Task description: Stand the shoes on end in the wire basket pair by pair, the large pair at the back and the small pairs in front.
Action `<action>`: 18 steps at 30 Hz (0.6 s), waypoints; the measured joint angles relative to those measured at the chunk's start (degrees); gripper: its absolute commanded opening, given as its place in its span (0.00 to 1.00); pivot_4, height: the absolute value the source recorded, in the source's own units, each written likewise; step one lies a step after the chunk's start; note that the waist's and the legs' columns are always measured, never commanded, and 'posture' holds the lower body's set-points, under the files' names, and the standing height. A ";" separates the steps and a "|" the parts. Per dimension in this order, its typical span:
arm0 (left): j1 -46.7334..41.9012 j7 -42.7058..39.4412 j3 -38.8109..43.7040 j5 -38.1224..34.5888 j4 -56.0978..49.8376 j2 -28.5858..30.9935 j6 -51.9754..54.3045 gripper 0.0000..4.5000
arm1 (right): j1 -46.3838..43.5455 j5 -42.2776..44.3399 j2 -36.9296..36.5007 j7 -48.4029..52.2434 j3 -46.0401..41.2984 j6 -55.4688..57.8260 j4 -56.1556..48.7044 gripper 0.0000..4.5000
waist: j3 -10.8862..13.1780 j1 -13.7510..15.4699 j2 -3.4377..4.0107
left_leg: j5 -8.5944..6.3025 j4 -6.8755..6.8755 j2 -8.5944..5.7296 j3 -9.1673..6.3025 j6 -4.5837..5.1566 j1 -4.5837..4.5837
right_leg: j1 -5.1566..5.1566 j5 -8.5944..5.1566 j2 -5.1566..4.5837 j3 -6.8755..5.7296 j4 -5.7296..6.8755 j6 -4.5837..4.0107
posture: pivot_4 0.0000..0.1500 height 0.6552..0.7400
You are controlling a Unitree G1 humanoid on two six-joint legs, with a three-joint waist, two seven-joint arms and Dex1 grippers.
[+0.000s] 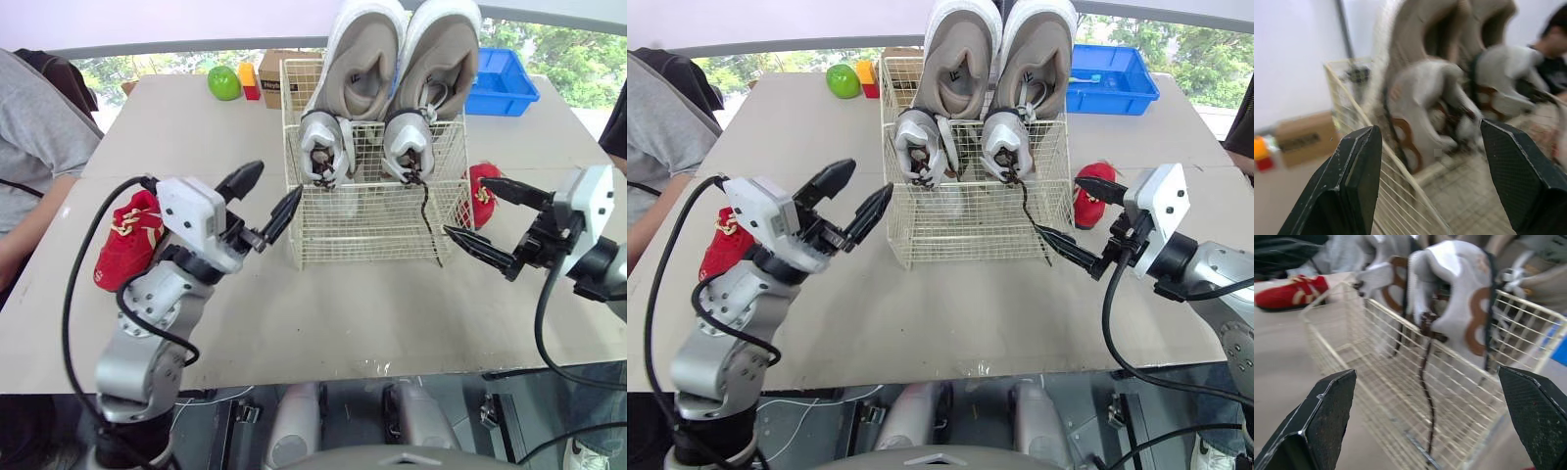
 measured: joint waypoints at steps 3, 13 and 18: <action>2.75 -1.89 0.33 -11.10 -2.31 2.15 6.38 0.77 | -0.95 -0.23 -0.14 -0.44 0.01 1.08 1.18 1.00 | 0.00 0.20 -0.01 | 0.00 0.07 0.04 -0.02 0.00 -0.02 | 0.01 -0.11 -0.01 -0.02 0.04 -0.18 | 1.00 1.00; 0.63 0.12 1.10 -34.72 -10.91 15.64 18.95 0.77 | -6.59 -3.43 -2.23 -17.29 -3.07 20.46 10.22 1.00 | 0.02 0.16 0.03 | 0.00 0.35 -0.01 -0.01 0.00 -0.03 | -0.02 -0.13 -0.01 0.05 0.29 -0.23 | 1.00 1.00; -13.03 15.97 -6.24 -43.78 -16.86 16.42 21.46 0.77 | -12.15 -3.72 9.62 -28.27 -0.47 28.06 9.74 1.00 | 0.02 -0.13 0.06 | 0.00 0.38 -0.03 -0.10 0.00 -0.04 | -0.07 -0.12 0.08 0.23 0.37 -0.21 | 1.00 1.00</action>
